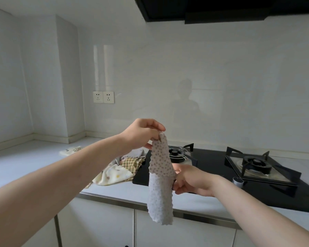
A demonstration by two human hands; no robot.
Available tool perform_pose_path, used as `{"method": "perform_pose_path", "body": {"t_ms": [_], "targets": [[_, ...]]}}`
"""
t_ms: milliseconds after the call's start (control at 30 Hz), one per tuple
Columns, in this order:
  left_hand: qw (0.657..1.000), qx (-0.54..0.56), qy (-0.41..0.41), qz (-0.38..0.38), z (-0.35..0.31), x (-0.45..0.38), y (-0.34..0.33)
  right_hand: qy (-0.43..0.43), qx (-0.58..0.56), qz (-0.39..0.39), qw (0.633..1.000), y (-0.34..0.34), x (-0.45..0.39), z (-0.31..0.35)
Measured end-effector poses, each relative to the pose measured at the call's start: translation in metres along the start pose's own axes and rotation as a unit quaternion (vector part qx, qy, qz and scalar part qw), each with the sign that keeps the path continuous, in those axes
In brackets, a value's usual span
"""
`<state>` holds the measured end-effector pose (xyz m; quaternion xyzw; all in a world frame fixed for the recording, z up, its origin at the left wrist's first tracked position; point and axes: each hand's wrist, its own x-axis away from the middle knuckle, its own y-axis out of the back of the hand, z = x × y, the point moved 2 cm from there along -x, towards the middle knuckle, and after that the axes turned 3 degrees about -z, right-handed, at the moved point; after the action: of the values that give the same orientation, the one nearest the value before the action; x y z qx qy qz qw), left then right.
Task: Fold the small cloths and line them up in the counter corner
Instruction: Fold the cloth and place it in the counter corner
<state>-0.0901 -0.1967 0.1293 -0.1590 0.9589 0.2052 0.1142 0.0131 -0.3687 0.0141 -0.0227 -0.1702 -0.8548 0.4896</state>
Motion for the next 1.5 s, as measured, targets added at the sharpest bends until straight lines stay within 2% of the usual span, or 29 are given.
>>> {"method": "perform_pose_path", "body": {"t_ms": [133, 300, 433, 567, 667, 800, 867, 967, 1033, 1133, 1333, 1500], "targets": [[1.0, 0.019, 0.001, -0.005, -0.001, -0.004, 0.0, -0.005, -0.03, 0.025, 0.999, 0.003, 0.004, -0.001], [1.0, 0.005, 0.005, -0.013, 0.003, -0.01, 0.006, 0.002, 0.047, -0.022, 0.999, 0.016, 0.009, -0.001], [1.0, -0.013, 0.005, -0.017, 0.007, -0.011, 0.008, 0.012, 0.036, 0.008, 0.999, 0.024, 0.016, 0.005], [0.999, -0.035, -0.015, 0.023, 0.003, -0.011, 0.005, 0.054, -0.019, -0.063, 0.996, 0.021, 0.015, 0.021], [0.996, -0.06, -0.037, 0.055, -0.005, -0.012, 0.003, 0.072, 0.062, -0.054, 0.994, 0.016, 0.013, 0.031], [0.991, -0.088, -0.047, 0.09, -0.008, -0.014, 0.007, 0.099, 0.135, -0.108, 0.98, 0.014, 0.011, 0.035], [0.98, -0.168, -0.07, 0.085, -0.005, -0.014, 0.009, 0.102, 0.128, -0.132, 0.978, 0.018, 0.012, 0.036], [0.919, -0.37, -0.113, 0.068, 0.008, -0.014, 0.012, 0.113, 0.094, -0.163, 0.976, 0.03, 0.013, 0.038], [0.889, -0.434, -0.123, 0.076, 0.02, -0.012, 0.008, 0.128, 0.049, -0.173, 0.975, 0.038, 0.015, 0.04], [0.878, -0.456, -0.121, 0.074, 0.036, -0.012, -0.001, 0.143, 0.017, -0.181, 0.973, 0.046, 0.019, 0.043], [0.882, -0.46, -0.096, 0.042, 0.06, -0.029, -0.009, 0.152, 0.042, -0.239, 0.958, 0.065, 0.023, 0.036], [0.891, -0.442, -0.099, 0.032, 0.068, -0.04, -0.012, 0.11, 0.067, -0.302, 0.945, 0.088, 0.019, 0.014]]}}
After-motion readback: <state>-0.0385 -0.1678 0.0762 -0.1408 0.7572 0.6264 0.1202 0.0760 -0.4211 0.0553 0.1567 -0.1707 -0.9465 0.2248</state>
